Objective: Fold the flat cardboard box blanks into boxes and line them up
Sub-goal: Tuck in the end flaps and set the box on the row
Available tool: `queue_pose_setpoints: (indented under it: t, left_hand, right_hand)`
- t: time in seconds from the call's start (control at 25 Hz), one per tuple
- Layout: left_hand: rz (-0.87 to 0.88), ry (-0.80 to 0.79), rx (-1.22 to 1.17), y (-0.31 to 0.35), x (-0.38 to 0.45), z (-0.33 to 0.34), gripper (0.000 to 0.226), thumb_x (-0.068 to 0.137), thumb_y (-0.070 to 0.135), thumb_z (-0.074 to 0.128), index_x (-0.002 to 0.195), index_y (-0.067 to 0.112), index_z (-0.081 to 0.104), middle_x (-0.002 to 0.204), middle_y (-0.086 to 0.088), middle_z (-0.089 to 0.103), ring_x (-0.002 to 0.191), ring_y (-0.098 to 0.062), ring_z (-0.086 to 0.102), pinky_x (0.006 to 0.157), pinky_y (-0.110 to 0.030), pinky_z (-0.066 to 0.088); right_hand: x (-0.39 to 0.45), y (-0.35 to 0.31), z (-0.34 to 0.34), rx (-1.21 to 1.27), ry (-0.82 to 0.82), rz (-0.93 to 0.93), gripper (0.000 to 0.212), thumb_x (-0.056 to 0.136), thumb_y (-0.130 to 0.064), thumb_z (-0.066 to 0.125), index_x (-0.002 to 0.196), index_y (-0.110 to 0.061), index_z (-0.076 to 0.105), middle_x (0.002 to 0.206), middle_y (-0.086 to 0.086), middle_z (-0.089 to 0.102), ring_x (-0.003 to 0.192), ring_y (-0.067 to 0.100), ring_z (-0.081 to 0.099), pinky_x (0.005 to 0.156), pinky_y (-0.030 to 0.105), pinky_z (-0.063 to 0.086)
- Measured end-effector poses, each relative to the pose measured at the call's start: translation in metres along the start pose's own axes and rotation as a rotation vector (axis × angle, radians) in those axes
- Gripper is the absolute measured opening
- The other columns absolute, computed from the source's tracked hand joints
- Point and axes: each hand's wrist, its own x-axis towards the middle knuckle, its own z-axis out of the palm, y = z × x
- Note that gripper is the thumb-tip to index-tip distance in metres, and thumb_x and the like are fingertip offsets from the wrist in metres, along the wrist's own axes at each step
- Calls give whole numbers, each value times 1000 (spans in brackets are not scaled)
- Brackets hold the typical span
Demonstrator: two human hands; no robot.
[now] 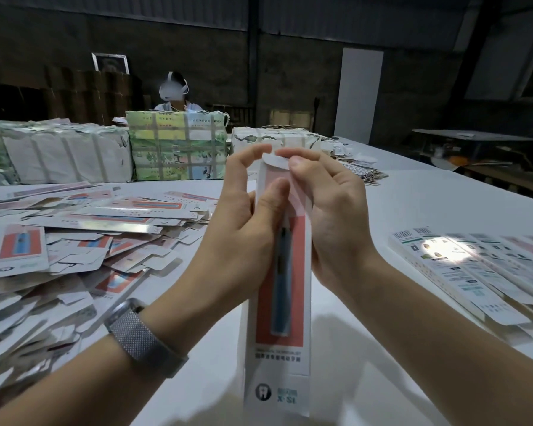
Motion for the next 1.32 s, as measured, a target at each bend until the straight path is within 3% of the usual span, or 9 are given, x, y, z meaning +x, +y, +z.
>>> queue_pose_setpoints:
  t: [0.16,0.24,0.4,0.52,0.76,0.92,1.04,1.16,1.32]
  left_hand:
    - [14,-33,9,-1,-1,-2,35,104,29,44,135,43,37,87,-12,71,70,-21,71,63,-33,61]
    - [21,-51,34,-2,-1,-5,38,104,29,45,137,43,35,88,-8,72,71,-19,72,63,-28,59]
    - [37,-67,67,-2,1,-9,40,106,24,45,140,42,33,94,-7,73,75,-30,74,66,-40,63]
    - [28,-58,103,-2,1,-10,37,105,25,46,137,40,36,96,-8,72,75,-33,73,67,-51,62]
    - [-20,-12,-7,1,0,-9,22,108,24,40,128,32,40,92,-10,72,68,-37,72,56,-37,60]
    - [-60,-6,6,2,0,-8,16,109,25,38,122,33,40,88,-12,72,67,-39,71,56,-43,62]
    - [-26,-46,82,-1,0,-10,20,108,25,39,123,39,38,88,-10,73,68,-35,71,61,-43,63]
    - [12,-91,106,-3,2,-14,27,108,22,40,126,43,35,94,-5,72,71,-32,71,65,-42,63]
    - [49,-92,156,-3,3,-16,24,104,30,43,123,44,37,95,-5,69,73,-30,70,70,-56,60]
  right_hand:
    - [3,-3,-1,-34,38,-12,22,99,-7,51,93,-10,72,84,6,69,82,24,67,81,52,58]
    - [3,-5,-2,-59,37,10,22,99,-9,51,93,-11,73,83,6,69,80,22,67,79,54,57]
    - [8,-11,-8,-147,-21,57,21,97,-10,54,94,-10,74,77,6,69,65,18,66,64,49,46]
    - [12,-13,-11,-218,-52,41,21,96,-7,54,93,-9,75,77,8,71,64,18,66,55,42,54]
    - [14,-14,-14,-351,-105,-56,21,98,-11,56,93,-11,76,74,11,71,67,25,69,60,40,59]
    - [16,-16,-16,-475,-135,-115,17,96,-11,61,89,-11,75,78,18,71,74,37,68,63,51,56]
    - [21,-24,-21,-499,-161,-7,14,92,-11,66,82,-12,76,73,7,73,70,27,70,64,45,59]
    - [24,-29,-25,-461,-212,101,14,91,-17,68,82,-10,76,72,2,72,68,16,70,59,30,60]
    - [20,-24,-22,-569,-148,-65,17,93,-19,67,83,-12,78,71,5,73,68,24,70,56,32,57]
